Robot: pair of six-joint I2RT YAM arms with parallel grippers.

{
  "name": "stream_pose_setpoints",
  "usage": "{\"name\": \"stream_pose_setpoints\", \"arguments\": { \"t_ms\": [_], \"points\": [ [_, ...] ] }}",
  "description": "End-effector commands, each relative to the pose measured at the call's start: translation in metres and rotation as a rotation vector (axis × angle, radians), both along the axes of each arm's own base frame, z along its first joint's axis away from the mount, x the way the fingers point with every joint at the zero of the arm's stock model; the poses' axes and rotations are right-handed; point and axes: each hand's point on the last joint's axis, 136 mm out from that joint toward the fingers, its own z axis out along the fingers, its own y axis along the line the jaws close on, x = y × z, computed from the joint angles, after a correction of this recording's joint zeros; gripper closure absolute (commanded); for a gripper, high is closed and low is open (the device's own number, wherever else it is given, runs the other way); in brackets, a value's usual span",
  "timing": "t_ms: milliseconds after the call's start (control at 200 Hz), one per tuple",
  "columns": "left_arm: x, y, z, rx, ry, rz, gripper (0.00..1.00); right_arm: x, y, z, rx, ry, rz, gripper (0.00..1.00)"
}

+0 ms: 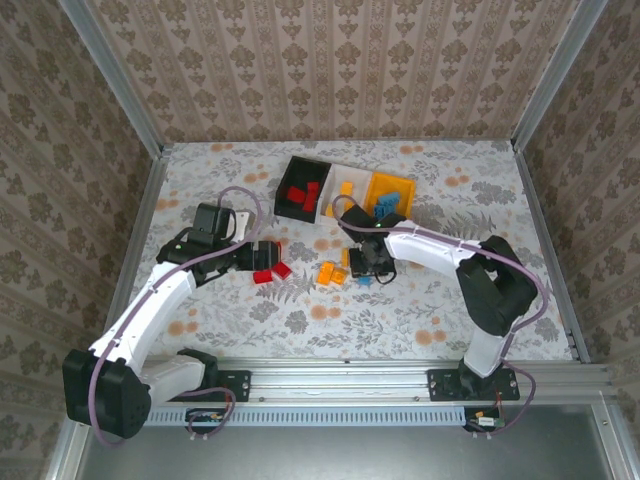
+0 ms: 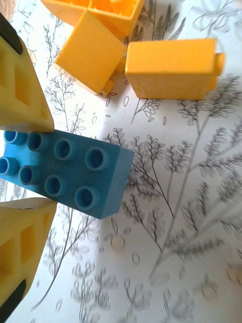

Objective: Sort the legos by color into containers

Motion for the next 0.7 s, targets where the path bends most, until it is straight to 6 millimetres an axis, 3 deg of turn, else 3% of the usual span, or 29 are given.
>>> {"name": "stream_pose_setpoints", "arguments": {
  "t_ms": [0,215,390,695],
  "points": [
    [0.0,0.0,0.0,-0.022,0.002,0.008,0.09,0.018,-0.017,0.041,-0.026,-0.088,0.001,0.61],
    [-0.003,0.0,-0.001,-0.028,0.009,0.009,0.09,0.066,-0.056,0.076,-0.043,-0.166,-0.046,0.61],
    [-0.008,0.003,-0.004,-0.018,0.021,0.012,0.08,0.111,-0.081,0.086,-0.06,-0.199,-0.083,0.61],
    [-0.01,0.005,-0.007,-0.004,0.03,0.009,0.08,0.158,-0.081,0.078,-0.074,-0.206,-0.071,0.61]
  ]
}}
